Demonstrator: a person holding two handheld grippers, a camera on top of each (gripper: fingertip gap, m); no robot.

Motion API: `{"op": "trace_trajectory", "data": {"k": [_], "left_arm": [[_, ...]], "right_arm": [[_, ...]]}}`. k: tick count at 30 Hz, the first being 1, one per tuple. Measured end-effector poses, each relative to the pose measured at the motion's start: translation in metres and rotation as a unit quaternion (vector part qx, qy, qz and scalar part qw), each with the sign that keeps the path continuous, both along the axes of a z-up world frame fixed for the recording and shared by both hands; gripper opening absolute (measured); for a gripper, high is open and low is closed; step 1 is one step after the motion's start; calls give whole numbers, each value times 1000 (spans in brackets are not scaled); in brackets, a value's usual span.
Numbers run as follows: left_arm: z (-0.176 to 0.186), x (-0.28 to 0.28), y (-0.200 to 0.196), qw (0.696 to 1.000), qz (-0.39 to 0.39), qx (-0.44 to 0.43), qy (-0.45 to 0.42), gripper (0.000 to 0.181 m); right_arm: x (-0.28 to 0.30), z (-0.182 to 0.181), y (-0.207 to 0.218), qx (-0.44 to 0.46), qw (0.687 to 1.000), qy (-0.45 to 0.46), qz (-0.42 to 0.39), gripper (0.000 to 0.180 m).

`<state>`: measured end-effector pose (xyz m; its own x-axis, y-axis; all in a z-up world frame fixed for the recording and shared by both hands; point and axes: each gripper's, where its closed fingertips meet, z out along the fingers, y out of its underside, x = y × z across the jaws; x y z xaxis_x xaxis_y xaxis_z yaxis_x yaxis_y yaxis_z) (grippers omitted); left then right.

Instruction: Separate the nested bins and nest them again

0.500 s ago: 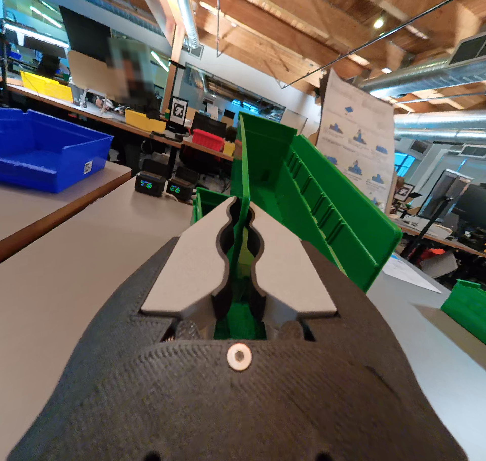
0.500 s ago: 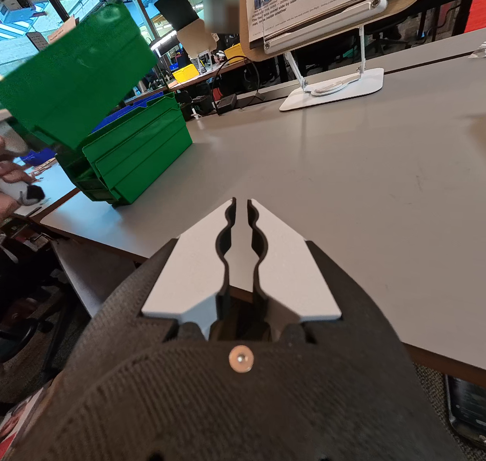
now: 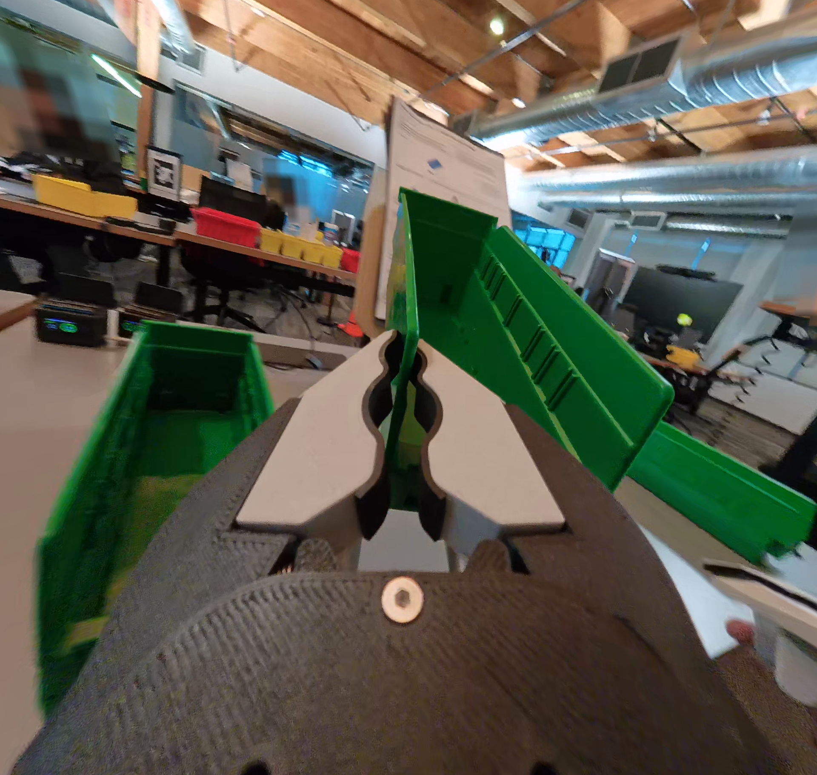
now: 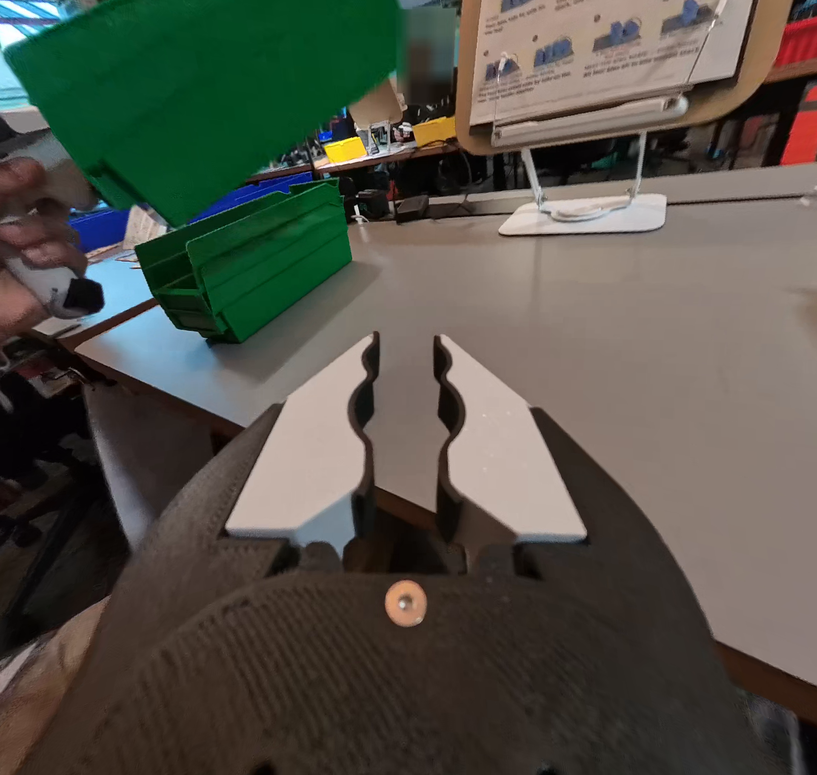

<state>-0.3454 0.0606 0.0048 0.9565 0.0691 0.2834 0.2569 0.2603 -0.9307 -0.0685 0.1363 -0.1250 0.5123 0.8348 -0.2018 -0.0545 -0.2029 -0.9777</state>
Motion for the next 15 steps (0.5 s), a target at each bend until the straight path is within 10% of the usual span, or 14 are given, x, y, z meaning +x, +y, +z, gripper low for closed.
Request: {"op": "trace_trajectory", "data": {"k": [15], "left_arm": [[-85, 154, 33, 990, -73, -91, 82, 0]], "right_arm": [[-42, 21, -72, -64, 995, 66, 42, 70]]}}
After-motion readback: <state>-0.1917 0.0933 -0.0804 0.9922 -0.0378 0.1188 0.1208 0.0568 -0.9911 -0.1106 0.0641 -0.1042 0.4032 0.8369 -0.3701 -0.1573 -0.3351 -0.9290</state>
